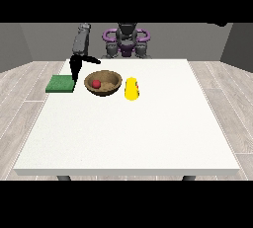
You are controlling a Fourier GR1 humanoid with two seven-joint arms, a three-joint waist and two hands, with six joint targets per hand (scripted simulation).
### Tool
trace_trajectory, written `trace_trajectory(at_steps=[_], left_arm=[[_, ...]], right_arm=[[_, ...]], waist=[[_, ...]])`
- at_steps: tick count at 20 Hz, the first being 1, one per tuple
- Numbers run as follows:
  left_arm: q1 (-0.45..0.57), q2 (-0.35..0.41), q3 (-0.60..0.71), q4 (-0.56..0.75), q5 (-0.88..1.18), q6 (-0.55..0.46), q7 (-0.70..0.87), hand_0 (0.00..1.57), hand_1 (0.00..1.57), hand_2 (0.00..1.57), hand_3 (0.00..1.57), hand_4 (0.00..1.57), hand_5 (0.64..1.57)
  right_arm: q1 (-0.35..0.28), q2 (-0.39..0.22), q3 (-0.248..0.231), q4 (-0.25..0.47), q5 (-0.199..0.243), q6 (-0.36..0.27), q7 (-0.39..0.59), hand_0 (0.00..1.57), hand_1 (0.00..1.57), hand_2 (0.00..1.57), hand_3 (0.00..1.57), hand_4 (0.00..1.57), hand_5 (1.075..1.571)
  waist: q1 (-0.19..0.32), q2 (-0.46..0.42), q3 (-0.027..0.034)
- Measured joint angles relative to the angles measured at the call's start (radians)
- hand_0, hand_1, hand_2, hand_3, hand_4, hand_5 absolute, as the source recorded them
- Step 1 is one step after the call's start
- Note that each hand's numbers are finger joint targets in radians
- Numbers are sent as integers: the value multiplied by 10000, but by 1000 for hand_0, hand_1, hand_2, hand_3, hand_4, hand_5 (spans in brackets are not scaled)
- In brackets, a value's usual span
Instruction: Pick the cup and pour the ball into the bowl, then pick the bowl and place it on the pad
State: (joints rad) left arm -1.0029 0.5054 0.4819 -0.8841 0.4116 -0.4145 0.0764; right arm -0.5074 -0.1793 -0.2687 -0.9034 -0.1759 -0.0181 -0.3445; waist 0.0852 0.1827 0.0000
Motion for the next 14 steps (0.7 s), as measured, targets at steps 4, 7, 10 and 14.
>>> trace_trajectory(at_steps=[4, 7, 10, 14], left_arm=[[77, 282, 94, -118, 413, -63, 269, 0, 0, 0, 0, 162, 1563], [88, 468, 129, -255, 798, -217, 615, 0, 0, 0, 0, 150, 1566], [-120, 552, 106, -533, 1142, -233, 883, 0, 0, 0, 0, 130, 1568], [-170, 542, 42, -922, 1504, -97, 1180, 0, 0, 0, 0, 117, 1568]], right_arm=[[-133, -90, -91, 570, -37, 93, -317, 0, 0, 0, 0, 0, 1571], [-155, -93, -221, 1089, -163, 258, -614, 0, 0, 0, 0, 0, 1571], [-429, -235, -486, 1703, -343, 431, -1012, 0, 0, 0, 0, 0, 1570], [-597, -407, -732, 2454, -533, 789, -1516, 0, 0, 0, 0, 0, 1569]], waist=[[-75, 32, 0], [33, 75, 5], [242, 448, 10], [376, 722, 13]])
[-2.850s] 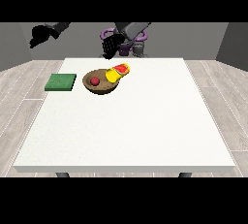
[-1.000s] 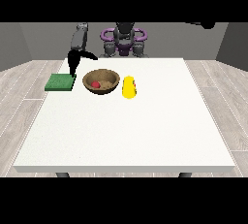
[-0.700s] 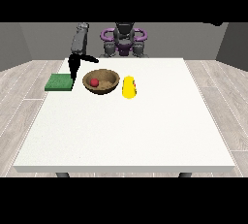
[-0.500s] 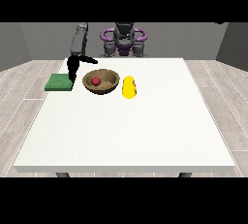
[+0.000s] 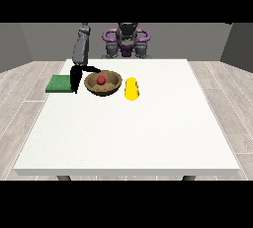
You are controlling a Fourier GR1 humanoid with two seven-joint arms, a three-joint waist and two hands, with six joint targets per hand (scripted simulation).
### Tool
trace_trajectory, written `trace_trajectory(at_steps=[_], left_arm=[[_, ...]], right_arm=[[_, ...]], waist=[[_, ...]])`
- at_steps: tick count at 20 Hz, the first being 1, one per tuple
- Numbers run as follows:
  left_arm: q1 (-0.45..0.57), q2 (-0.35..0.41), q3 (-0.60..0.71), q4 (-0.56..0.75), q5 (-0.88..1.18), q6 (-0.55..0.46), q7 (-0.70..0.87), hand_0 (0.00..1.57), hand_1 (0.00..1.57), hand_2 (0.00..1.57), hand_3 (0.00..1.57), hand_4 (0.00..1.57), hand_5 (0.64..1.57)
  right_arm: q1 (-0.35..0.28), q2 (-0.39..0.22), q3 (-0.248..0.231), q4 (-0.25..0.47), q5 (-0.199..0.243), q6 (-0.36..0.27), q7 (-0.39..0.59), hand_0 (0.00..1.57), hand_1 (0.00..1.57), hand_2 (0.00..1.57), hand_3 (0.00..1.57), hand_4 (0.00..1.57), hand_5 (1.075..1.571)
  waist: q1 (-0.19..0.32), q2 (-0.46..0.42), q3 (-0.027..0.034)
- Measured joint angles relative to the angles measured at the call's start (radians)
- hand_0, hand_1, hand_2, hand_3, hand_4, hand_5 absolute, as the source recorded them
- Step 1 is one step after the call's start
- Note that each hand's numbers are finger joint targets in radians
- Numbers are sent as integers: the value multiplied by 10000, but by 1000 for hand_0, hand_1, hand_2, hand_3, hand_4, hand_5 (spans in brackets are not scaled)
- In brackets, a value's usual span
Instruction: Pick the cup and pour the ball into the bowl, then pick the bowl and place it on the pad
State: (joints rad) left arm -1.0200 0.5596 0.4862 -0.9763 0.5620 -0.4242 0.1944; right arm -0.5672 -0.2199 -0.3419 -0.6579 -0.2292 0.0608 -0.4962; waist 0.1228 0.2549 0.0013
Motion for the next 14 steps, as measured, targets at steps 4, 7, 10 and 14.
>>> trace_trajectory(at_steps=[4, 7, 10, 14], left_arm=[[-24, 127, -43, -445, 295, 66, 212, 0, 0, 0, 0, 0, 1567], [-233, 265, -63, -739, 520, 175, 393, 0, 0, 0, 0, 0, 1568], [-391, 515, 13, -838, 736, 185, 526, 0, 0, 0, 0, 0, 1569], [-410, 390, -24, -1094, 881, 329, 611, 0, 0, 0, 0, 0, 1571]], right_arm=[[-204, -135, -236, 626, -156, 197, -527, 0, 0, 0, 0, 0, 1567], [-431, -160, -330, 898, -201, 229, -972, 0, 0, 0, 0, 0, 1567], [-556, -162, -425, 997, -313, 340, -1295, 0, 0, 0, 0, 615, 1512], [-544, -189, -714, 1233, -686, 462, -1030, 1571, 1571, 1571, 547, 983, 1552]], waist=[[195, 322, -13], [276, 586, -60], [276, 777, -113], [378, 733, -268]])
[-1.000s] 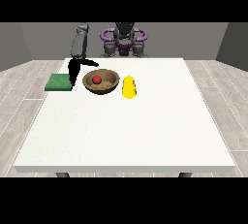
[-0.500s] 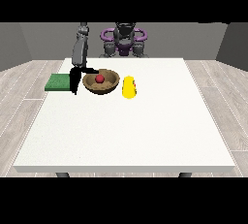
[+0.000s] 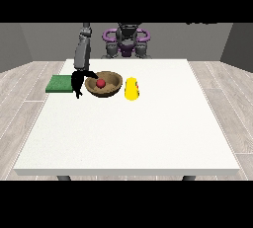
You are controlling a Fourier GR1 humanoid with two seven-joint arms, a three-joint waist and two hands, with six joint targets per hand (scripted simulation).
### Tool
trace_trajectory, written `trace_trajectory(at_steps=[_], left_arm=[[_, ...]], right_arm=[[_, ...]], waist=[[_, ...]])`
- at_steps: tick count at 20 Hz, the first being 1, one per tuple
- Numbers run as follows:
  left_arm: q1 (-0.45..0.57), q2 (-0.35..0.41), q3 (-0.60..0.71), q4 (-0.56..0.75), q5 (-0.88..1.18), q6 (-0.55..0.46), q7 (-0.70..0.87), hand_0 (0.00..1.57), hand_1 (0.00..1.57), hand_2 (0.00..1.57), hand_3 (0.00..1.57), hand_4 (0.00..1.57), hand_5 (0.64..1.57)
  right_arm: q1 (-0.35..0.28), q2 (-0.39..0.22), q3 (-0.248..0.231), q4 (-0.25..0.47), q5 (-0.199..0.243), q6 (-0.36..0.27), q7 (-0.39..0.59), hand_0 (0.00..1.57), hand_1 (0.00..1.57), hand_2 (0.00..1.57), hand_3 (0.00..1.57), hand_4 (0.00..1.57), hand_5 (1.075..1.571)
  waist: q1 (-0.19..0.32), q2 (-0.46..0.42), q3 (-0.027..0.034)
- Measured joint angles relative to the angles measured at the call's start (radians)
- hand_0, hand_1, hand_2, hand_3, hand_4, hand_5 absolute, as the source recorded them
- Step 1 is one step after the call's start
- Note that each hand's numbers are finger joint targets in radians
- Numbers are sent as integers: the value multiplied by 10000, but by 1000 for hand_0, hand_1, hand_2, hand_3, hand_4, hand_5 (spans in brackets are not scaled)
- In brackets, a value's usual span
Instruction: Pick the cup and pour the ball into the bowl, then pick the bowl and place it on the pad
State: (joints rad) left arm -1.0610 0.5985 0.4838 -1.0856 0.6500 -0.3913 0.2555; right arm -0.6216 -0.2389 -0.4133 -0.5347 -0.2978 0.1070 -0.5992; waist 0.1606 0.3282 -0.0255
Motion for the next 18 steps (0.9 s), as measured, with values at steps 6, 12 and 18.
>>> trace_trajectory(at_steps=[6, 12, 18], left_arm=[[-130, 37, -40, -108, 289, -32, 318, 0, 0, 0, 0, 0, 1571], [302, 15, 15, 348, 268, -45, 294, 0, 0, 0, 0, 0, 1571], [871, 436, 319, 1152, 286, -387, 106, 0, 0, 0, 0, 0, 1571]], right_arm=[[339, -184, 126, -84, 164, -529, 52, 1571, 1571, 1571, 1571, 1033, 1570], [164, -325, 521, -64, 334, -1252, 1537, 1571, 1571, 1571, 1426, 1092, 1564], [-262, -1272, 1014, -105, 750, -1610, 3809, 1571, 1571, 1571, 1004, 1155, 1554]], waist=[[344, -43, -94], [205, -574, 145], [-507, -1135, 233]])
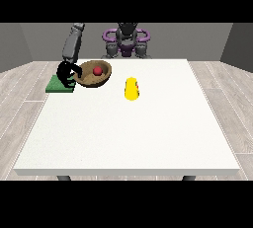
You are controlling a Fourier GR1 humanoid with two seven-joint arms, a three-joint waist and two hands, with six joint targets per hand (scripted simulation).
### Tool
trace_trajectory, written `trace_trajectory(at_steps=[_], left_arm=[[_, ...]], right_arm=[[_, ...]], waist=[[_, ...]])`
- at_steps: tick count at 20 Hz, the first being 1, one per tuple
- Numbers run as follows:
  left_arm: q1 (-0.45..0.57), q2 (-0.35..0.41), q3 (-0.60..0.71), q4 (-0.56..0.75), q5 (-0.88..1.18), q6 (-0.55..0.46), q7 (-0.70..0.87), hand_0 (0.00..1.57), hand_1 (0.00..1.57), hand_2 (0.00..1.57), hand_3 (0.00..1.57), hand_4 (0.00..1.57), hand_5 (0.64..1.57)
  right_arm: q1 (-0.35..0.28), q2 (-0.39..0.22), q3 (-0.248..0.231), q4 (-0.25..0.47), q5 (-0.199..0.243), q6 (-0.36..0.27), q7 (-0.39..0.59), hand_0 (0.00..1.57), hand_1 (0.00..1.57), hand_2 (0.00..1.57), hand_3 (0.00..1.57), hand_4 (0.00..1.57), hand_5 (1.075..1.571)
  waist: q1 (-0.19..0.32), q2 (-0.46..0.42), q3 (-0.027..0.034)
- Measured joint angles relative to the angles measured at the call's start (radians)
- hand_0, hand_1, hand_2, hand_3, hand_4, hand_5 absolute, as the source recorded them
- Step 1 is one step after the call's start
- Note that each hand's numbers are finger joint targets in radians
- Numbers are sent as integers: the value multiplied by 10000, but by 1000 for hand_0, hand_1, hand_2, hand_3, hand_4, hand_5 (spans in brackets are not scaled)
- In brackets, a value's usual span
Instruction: Pick the cup and pour the ball into the bowl, then pick the bowl and place it on the pad
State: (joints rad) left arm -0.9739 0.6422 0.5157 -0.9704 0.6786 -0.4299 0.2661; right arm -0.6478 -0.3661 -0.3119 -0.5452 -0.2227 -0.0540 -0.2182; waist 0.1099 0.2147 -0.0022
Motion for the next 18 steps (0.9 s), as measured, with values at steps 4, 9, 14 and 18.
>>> trace_trajectory(at_steps=[4, 9, 14, 18], left_arm=[[407, 275, 165, 363, -10, -155, -219, 0, 0, 0, 0, 0, 1571], [403, 752, 347, 412, 213, -178, -165, 0, 0, 0, 0, 0, 1571], [340, 785, 236, 15, 360, 91, -160, 0, 0, 0, 0, 0, 1571], [390, 743, 65, -422, 512, 239, -19, 0, 0, 0, 0, 0, 1571]], right_arm=[[-163, -676, 200, -159, 204, 162, 827, 1571, 1571, 1571, 1099, 1168, 1570], [51, -1609, 218, -51, 374, 825, 794, 1571, 1571, 1571, 975, 1151, 1565], [135, -2251, 158, 243, 498, 1378, 446, 1571, 1571, 1571, 975, 1151, 1565], [198, -2751, -29, 609, 492, 1752, 145, 1571, 1571, 1571, 872, 1120, 1565]], waist=[[-480, -243, 8], [-785, 12, 22], [-777, 244, 29], [-664, 404, 34]])
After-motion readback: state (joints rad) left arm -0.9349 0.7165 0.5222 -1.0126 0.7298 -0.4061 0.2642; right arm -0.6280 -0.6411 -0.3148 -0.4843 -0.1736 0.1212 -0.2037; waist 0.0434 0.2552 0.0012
